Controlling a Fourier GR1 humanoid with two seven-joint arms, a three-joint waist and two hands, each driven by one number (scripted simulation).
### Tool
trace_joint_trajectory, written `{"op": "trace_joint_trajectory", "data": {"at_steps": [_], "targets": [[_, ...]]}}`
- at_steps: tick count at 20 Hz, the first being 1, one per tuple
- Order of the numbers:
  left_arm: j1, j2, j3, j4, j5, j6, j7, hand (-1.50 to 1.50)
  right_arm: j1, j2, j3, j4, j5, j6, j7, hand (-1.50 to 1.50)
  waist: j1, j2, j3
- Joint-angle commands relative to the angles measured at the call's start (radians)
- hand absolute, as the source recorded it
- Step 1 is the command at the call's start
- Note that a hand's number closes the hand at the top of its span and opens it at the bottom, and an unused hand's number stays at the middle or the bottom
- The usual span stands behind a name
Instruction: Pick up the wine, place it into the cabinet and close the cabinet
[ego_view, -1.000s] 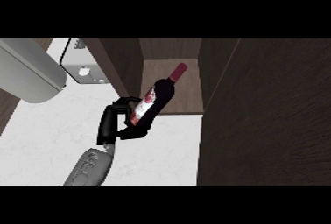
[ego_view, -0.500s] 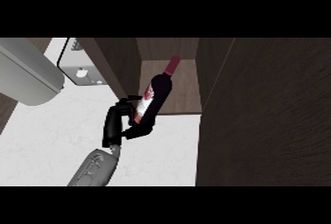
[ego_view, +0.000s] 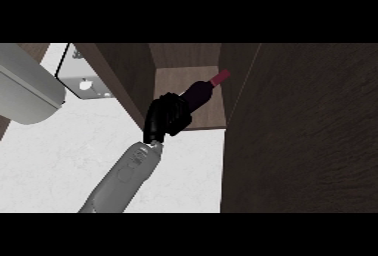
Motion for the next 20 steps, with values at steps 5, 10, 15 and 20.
{"op": "trace_joint_trajectory", "data": {"at_steps": [5, 10, 15, 20], "targets": [[-0.201, -0.008, -0.016, 0.298, 0.139, 0.073, -0.065, 1.50, -0.009, -0.009, 0.004, -0.081, -0.115, -0.004, 0.070, -1.50, -0.022, 0.014, -0.003], [-0.295, -0.008, 0.074, 0.449, 0.159, 0.042, -0.112, 1.50, -0.008, -0.012, 0.007, -0.070, -0.107, 0.008, 0.057, -1.50, -0.020, 0.018, -0.003], [-0.292, -0.008, 0.112, 0.495, 0.225, 0.050, -0.229, 1.50, 0.021, 0.007, 0.029, -0.106, -0.110, -0.009, 0.068, -1.50, -0.039, 0.018, -0.004], [-0.355, -0.008, 0.193, 0.571, 0.262, 0.036, -0.283, 1.50, 0.006, -0.006, 0.007, -0.103, -0.119, 0.001, 0.059, -1.50, -0.040, 0.022, -0.004]]}}
